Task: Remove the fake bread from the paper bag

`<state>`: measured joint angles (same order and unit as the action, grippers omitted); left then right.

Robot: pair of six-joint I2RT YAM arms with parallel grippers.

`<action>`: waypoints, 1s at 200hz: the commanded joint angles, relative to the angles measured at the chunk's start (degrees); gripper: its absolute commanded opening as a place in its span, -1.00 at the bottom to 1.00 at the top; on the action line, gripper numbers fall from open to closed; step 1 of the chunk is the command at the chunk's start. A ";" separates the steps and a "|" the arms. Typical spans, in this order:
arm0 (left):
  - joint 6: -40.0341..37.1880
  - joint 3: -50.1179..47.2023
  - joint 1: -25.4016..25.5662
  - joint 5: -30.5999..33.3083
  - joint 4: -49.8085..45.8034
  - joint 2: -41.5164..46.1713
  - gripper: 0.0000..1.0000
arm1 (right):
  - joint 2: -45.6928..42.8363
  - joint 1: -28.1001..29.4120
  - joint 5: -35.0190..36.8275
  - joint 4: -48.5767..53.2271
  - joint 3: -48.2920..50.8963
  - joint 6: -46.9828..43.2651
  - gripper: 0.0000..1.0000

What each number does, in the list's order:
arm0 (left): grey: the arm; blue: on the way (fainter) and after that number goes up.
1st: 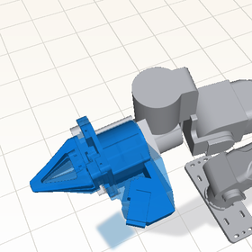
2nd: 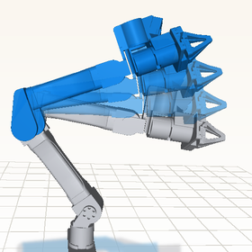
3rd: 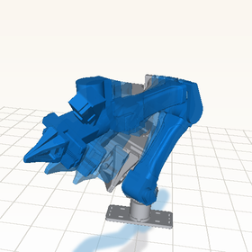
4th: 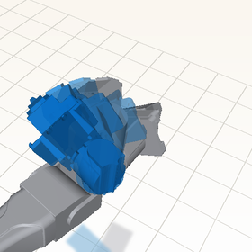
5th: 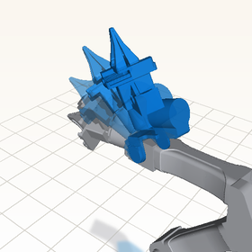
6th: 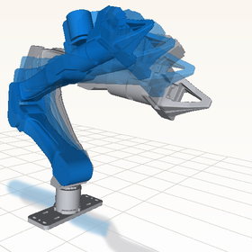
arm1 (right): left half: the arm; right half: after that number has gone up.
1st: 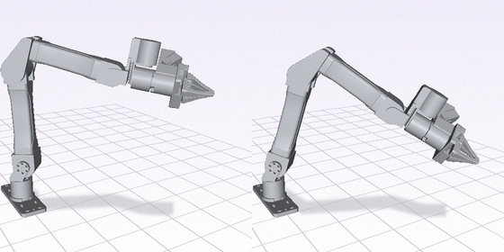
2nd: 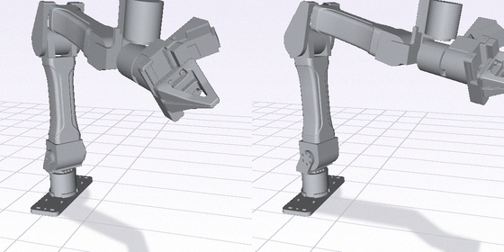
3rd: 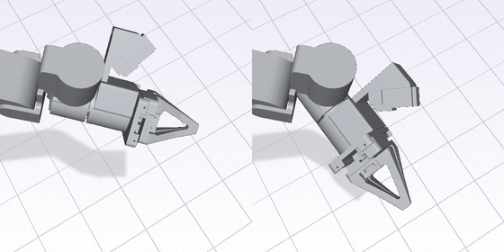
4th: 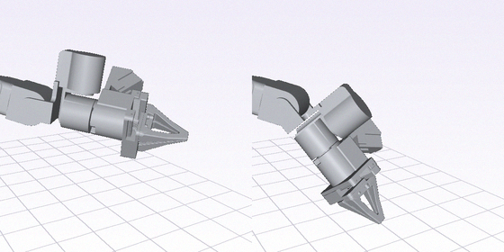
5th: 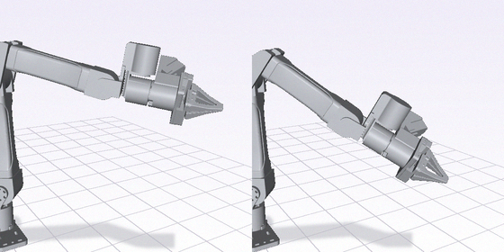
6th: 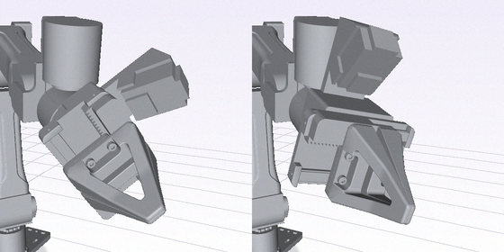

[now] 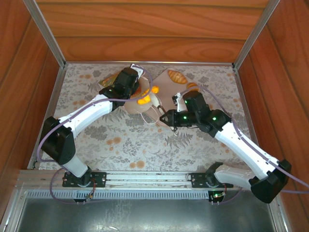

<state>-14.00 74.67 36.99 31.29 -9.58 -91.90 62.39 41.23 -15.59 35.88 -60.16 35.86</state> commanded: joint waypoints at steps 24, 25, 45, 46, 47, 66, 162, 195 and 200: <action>0.99 0.27 0.45 1.39 0.40 1.01 -1.00 | -6.90 -1.94 7.42 7.50 -0.69 -3.19 -0.35; 0.99 0.24 0.45 1.35 0.38 1.02 -1.00 | -7.00 -2.03 7.51 7.61 -0.72 -3.22 -0.35; 0.96 -0.05 0.41 1.32 0.27 1.41 -1.00 | -8.35 -4.62 8.67 9.89 -1.49 -4.11 -0.35; 0.97 -0.05 0.43 1.32 0.31 1.43 -1.00 | -8.43 -4.78 8.75 9.95 -1.47 -4.16 -0.35; 0.98 -0.05 0.40 1.32 0.29 1.45 -1.00 | -8.43 -4.94 8.79 10.02 -1.46 -4.19 -0.35; 0.99 -0.31 0.45 0.92 0.35 1.80 -1.00 | -9.14 -8.93 7.95 9.95 -1.23 -4.90 -0.35; 0.89 -1.37 0.40 0.83 -0.07 3.52 -1.00 | 3.22 -20.64 -1.16 -0.48 -0.26 -10.84 -0.36; 0.90 -1.51 0.45 0.84 -0.09 3.65 -1.00 | 9.73 -21.70 -4.13 -4.12 -1.34 -11.89 -0.34; 0.89 -1.53 0.44 0.90 -0.16 3.66 -1.00 | 10.73 -21.83 -4.38 -4.38 -1.71 -12.14 -0.33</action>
<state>-13.87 73.52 37.08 31.27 -9.91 -90.30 69.91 20.43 -15.55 37.04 -59.86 26.28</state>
